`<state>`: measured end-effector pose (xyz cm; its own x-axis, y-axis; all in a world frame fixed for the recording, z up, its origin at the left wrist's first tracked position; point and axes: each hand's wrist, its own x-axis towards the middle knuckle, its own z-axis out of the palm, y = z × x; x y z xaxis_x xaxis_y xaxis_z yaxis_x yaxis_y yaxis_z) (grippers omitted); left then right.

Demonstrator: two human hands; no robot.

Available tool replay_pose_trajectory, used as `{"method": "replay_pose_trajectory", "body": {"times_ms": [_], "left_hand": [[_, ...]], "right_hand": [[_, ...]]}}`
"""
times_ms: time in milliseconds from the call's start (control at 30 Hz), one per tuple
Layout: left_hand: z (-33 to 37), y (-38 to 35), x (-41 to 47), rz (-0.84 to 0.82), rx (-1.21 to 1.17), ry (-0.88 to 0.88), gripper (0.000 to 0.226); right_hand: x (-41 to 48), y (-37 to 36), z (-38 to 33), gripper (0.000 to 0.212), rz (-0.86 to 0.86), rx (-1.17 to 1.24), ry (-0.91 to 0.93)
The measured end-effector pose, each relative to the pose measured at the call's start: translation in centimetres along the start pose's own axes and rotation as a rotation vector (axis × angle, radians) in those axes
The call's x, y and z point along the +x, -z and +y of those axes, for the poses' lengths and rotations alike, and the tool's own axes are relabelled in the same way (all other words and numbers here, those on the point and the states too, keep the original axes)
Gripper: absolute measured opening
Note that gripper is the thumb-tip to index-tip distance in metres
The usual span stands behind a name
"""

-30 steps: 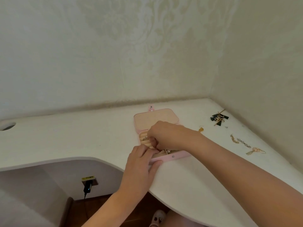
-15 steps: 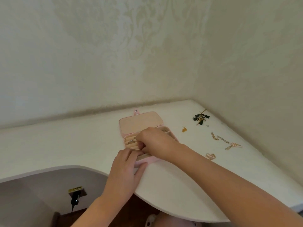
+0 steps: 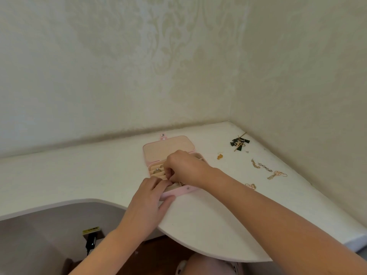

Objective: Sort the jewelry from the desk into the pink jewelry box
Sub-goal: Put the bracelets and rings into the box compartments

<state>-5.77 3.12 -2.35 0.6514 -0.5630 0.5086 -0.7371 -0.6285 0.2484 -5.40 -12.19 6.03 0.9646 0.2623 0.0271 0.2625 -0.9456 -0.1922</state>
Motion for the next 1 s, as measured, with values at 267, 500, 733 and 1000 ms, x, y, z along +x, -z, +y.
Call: {"method": "replay_pose_trajectory", "body": {"times_ms": [267, 500, 733, 1000], "left_hand": [[0.1, 0.5, 0.6, -0.084, 0.040, -0.022, 0.027], [0.0, 0.4, 0.5, -0.093, 0.066, -0.012, 0.026], [0.3, 0.8, 0.0, -0.108, 0.043, 0.020, 0.031], [0.5, 0.8, 0.0, -0.110, 0.045, 0.013, 0.033]], "right_hand": [[-0.1, 0.9, -0.8, 0.017, -0.043, -0.101, -0.021], [-0.2, 1.0, -1.2, 0.019, -0.062, -0.238, -0.013], [-0.4, 0.9, -1.1, 0.013, -0.034, -0.288, -0.018], [-0.1, 1.0, -0.2, 0.012, -0.051, 0.010, -0.053]]}}
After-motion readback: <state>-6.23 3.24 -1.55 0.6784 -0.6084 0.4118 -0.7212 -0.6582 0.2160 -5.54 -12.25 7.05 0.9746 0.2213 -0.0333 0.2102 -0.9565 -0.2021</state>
